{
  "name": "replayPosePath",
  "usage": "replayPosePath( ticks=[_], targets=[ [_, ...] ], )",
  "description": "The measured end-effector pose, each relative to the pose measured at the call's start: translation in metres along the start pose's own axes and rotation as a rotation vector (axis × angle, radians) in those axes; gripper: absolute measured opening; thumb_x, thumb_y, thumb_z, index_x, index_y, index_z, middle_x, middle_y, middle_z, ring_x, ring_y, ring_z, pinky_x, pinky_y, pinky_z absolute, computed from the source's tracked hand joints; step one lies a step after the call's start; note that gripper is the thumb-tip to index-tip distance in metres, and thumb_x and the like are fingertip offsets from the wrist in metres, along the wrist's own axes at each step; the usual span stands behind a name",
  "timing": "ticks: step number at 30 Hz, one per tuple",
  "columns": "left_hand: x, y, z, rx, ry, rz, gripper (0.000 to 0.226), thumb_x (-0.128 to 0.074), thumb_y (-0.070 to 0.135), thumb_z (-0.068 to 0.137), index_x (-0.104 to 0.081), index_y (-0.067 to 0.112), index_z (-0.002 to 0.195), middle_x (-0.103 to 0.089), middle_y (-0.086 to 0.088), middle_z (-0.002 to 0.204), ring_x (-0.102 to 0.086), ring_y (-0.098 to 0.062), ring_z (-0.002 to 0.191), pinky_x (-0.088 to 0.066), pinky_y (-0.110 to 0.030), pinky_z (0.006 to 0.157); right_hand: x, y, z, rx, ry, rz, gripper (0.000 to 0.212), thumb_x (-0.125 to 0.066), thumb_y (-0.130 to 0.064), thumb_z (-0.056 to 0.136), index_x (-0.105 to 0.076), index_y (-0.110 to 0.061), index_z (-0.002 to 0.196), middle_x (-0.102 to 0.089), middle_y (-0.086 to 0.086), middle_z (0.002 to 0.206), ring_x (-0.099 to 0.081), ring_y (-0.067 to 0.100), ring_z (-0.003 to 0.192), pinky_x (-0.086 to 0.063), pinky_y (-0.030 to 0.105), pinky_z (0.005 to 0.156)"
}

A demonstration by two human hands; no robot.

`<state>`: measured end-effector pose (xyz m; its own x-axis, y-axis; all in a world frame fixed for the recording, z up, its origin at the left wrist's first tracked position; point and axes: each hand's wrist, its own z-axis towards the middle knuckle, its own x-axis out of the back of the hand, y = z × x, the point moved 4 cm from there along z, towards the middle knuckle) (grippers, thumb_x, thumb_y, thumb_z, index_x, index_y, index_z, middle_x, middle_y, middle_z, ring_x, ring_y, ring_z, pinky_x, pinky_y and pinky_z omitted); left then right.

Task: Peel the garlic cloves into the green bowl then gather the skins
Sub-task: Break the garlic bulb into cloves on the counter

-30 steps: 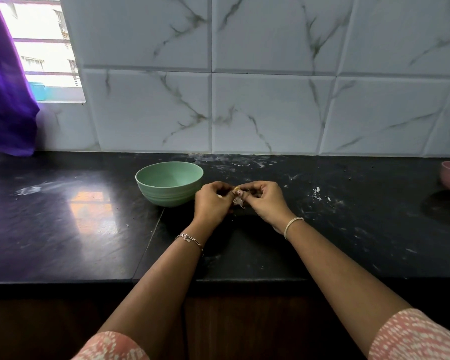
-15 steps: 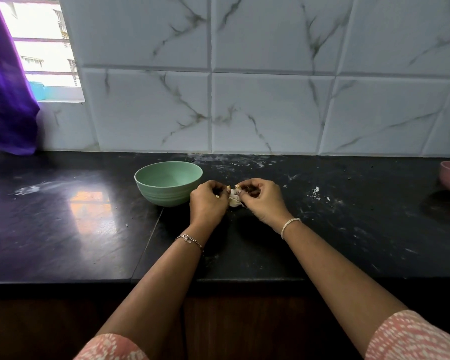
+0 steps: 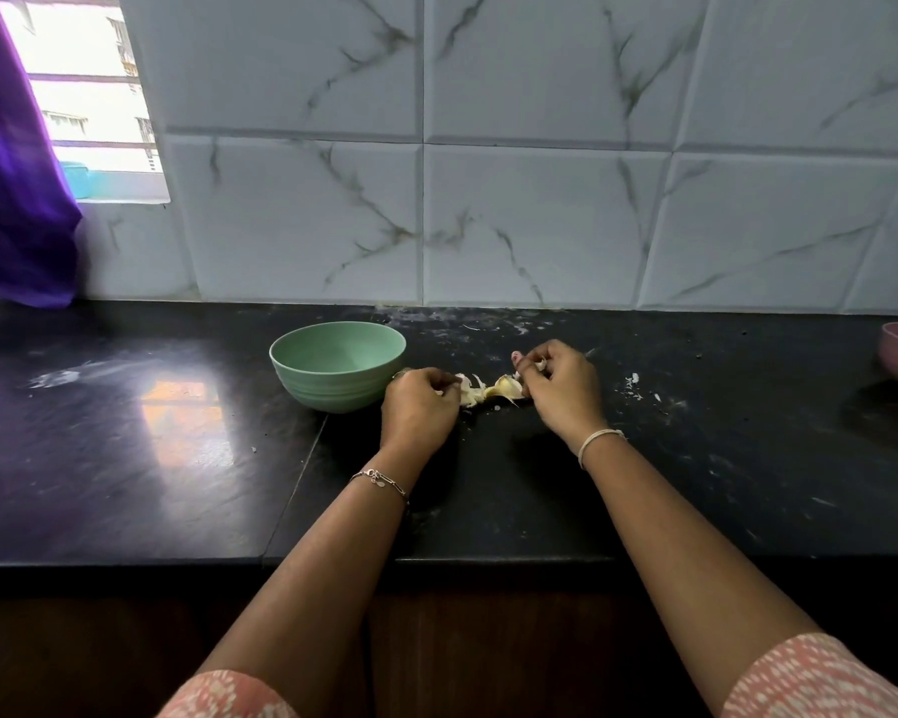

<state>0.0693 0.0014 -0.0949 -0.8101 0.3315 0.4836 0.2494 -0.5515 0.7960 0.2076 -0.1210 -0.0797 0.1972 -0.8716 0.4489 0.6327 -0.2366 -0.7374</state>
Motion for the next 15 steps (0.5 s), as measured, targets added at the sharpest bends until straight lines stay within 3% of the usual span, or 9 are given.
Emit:
replayPosePath(
  ticks=[3,6,8,10,12,15],
  targets=[
    [0.001,0.000,0.000,-0.004,0.016,0.050,0.004,-0.073,0.021,0.080,-0.073,0.021,0.084,-0.068,-0.004,0.096,-0.064,-0.020,0.090,-0.047,-0.025,0.078,-0.007,0.003,-0.002,-0.014,-0.134,0.033,0.023,-0.064,-0.036,0.091,-0.070,-0.018,0.077,-0.070,0.006,0.074,-0.064,0.020,0.070,-0.049,0.031,0.066],
    [0.003,-0.003,0.001,0.015,0.021,0.032,0.023,-0.072,0.009,0.076,-0.061,0.028,0.069,-0.069,-0.002,0.087,-0.066,-0.018,0.082,-0.052,-0.029,0.073,-0.012,0.003,-0.007,0.003,-0.242,-0.074,0.020,-0.064,-0.035,0.092,-0.074,-0.022,0.081,-0.071,0.003,0.077,-0.063,0.017,0.071,-0.048,0.030,0.067],
    [0.005,-0.004,0.001,0.011,0.021,0.030,0.026,-0.065,0.000,0.077,-0.061,0.026,0.076,-0.069,0.001,0.089,-0.064,-0.017,0.082,-0.050,-0.026,0.072,-0.007,0.003,-0.006,0.003,-0.186,-0.114,0.006,-0.071,-0.025,0.087,-0.073,-0.024,0.082,-0.069,-0.003,0.078,-0.062,0.012,0.073,-0.050,0.027,0.067],
    [0.006,-0.004,0.002,0.002,0.021,0.017,0.028,-0.058,-0.005,0.080,-0.064,0.021,0.089,-0.069,0.000,0.096,-0.064,-0.017,0.086,-0.049,-0.026,0.077,0.000,0.004,-0.003,-0.012,-0.096,-0.126,0.012,-0.072,-0.014,0.084,-0.068,-0.024,0.079,-0.068,-0.004,0.079,-0.062,0.013,0.075,-0.051,0.028,0.067],
    [0.007,-0.005,0.003,-0.005,0.036,0.019,0.028,-0.056,-0.003,0.082,-0.067,0.015,0.100,-0.069,-0.003,0.101,-0.064,-0.018,0.093,-0.049,-0.025,0.081,0.004,0.008,0.001,-0.045,-0.034,-0.100,0.011,-0.064,-0.011,0.089,-0.067,-0.020,0.083,-0.066,-0.004,0.081,-0.062,0.015,0.078,-0.046,0.026,0.067],
    [0.010,-0.010,0.007,0.005,0.065,0.019,0.025,-0.056,0.002,0.083,-0.067,0.013,0.101,-0.070,-0.005,0.100,-0.064,-0.019,0.096,-0.049,-0.026,0.083,0.007,0.012,0.004,-0.133,-0.024,-0.014,0.022,-0.046,-0.019,0.101,-0.067,-0.016,0.095,-0.068,0.000,0.088,-0.063,0.018,0.086,-0.042,0.026,0.072]
  ],
)
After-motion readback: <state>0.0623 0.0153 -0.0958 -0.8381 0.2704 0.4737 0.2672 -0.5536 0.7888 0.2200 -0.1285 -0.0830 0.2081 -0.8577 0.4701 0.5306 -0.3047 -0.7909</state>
